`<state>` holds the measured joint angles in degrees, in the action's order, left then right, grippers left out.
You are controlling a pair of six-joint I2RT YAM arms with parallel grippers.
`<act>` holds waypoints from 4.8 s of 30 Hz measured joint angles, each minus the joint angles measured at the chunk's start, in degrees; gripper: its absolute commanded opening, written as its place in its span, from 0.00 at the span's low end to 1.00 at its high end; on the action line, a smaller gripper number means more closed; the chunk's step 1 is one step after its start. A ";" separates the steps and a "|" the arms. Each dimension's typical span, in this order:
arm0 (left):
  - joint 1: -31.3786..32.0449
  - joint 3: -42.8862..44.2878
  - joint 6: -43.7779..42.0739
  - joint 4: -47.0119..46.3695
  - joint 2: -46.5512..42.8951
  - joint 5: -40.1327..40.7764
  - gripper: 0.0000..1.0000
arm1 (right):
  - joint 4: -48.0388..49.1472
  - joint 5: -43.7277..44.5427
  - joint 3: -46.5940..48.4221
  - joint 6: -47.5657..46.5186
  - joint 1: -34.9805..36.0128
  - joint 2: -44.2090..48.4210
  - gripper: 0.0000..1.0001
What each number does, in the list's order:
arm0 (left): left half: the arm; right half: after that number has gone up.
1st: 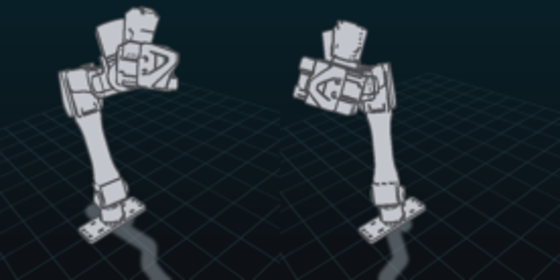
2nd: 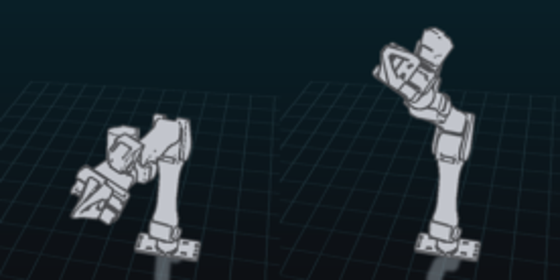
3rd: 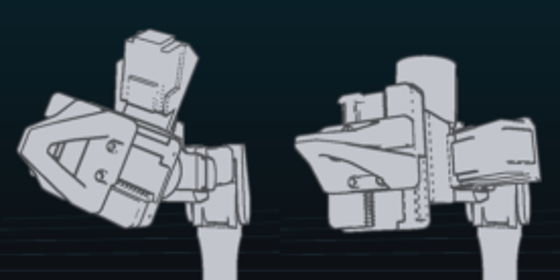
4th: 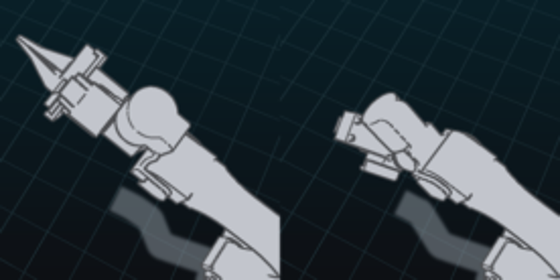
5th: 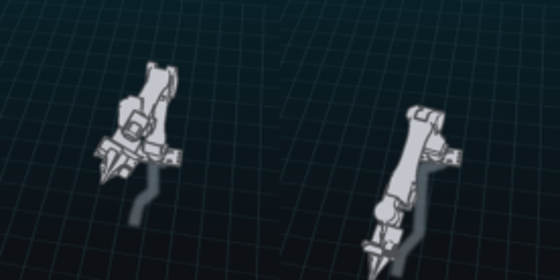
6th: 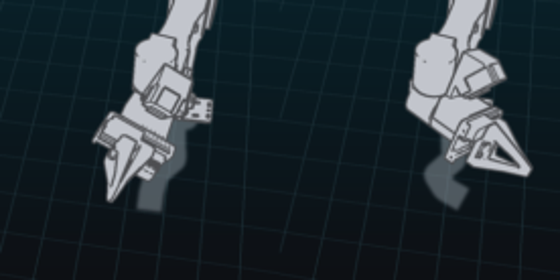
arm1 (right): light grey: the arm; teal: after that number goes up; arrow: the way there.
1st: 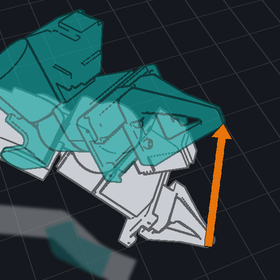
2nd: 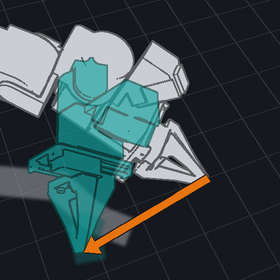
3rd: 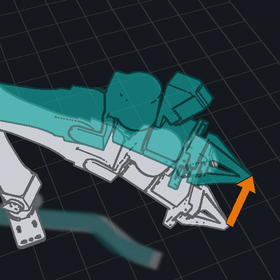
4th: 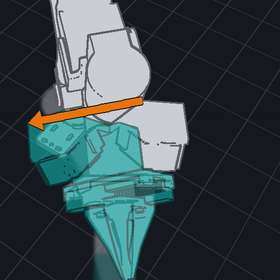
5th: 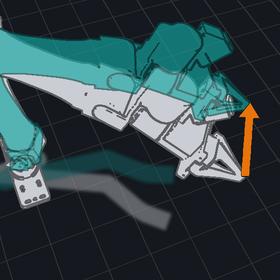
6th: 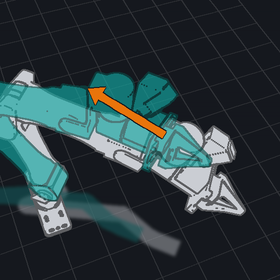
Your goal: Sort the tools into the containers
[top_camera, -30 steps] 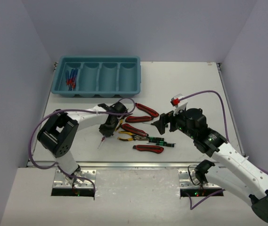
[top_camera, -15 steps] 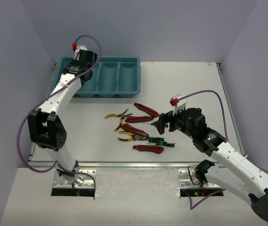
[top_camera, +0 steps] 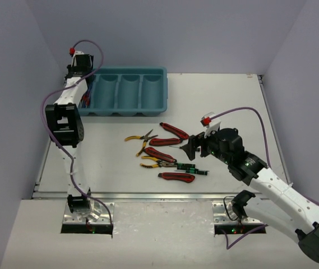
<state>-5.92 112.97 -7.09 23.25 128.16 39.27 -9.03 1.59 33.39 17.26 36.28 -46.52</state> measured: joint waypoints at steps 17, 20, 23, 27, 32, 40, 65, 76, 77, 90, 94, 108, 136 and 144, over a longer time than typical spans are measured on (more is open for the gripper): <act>0.25 -9.07 17.72 6.17 -17.20 -15.58 1.00 | 0.04 2.46 0.07 0.13 0.01 -5.91 0.99; 0.25 -17.93 26.60 10.13 -32.17 -19.83 1.00 | 0.01 3.01 0.41 0.31 0.00 -8.62 0.99; 0.24 -30.21 32.57 6.31 -46.68 -29.83 1.00 | -1.91 2.88 2.85 0.15 -0.05 -13.13 0.99; 0.25 -50.86 35.75 4.57 -62.59 -37.50 1.00 | -3.79 4.50 10.06 -1.71 -0.26 -22.19 0.97; 0.25 -60.08 36.98 5.09 -65.27 -48.59 1.00 | -5.18 3.20 21.21 -8.22 -3.43 -35.64 0.85; 2.11 -59.67 31.28 10.71 -74.66 -55.01 1.00 | -9.25 -1.01 37.48 -20.48 -8.32 -57.42 0.80; 6.76 -68.98 28.11 7.33 -85.17 -43.47 1.00 | -11.38 -0.33 34.88 -27.67 -13.74 -64.23 0.07; 9.23 -75.01 40.09 -12.39 -83.29 -62.47 1.00 | -14.08 4.05 27.87 -13.17 -15.37 -36.89 0.00; 11.14 -76.16 42.61 -16.45 -82.38 -63.72 1.00 | -12.60 1.20 26.27 -11.17 -14.93 -33.31 0.00; 39.45 -68.77 53.27 -46.44 -55.59 -53.74 0.89 | -0.78 -9.69 22.17 8.94 -2.50 -22.74 0.00; 40.07 -65.08 53.44 -48.18 -52.45 -50.51 0.73 | -0.34 -10.52 22.18 11.25 -1.79 -22.73 0.00; 41.29 -56.89 50.67 -42.80 -46.37 -47.90 0.00 | 0.86 -9.78 22.16 13.93 -0.39 -22.64 0.99; 6.74 3.26 7.38 5.39 0.33 -25.32 1.00 | -13.79 4.66 10.23 3.22 -3.63 0.23 0.99; 6.74 3.08 10.83 5.86 -3.64 -28.08 1.00 | -12.11 -4.01 10.23 1.44 -3.63 -9.29 0.92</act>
<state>0.82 116.05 3.73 29.11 124.51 11.19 -21.14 -2.42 43.62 18.69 32.64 -55.81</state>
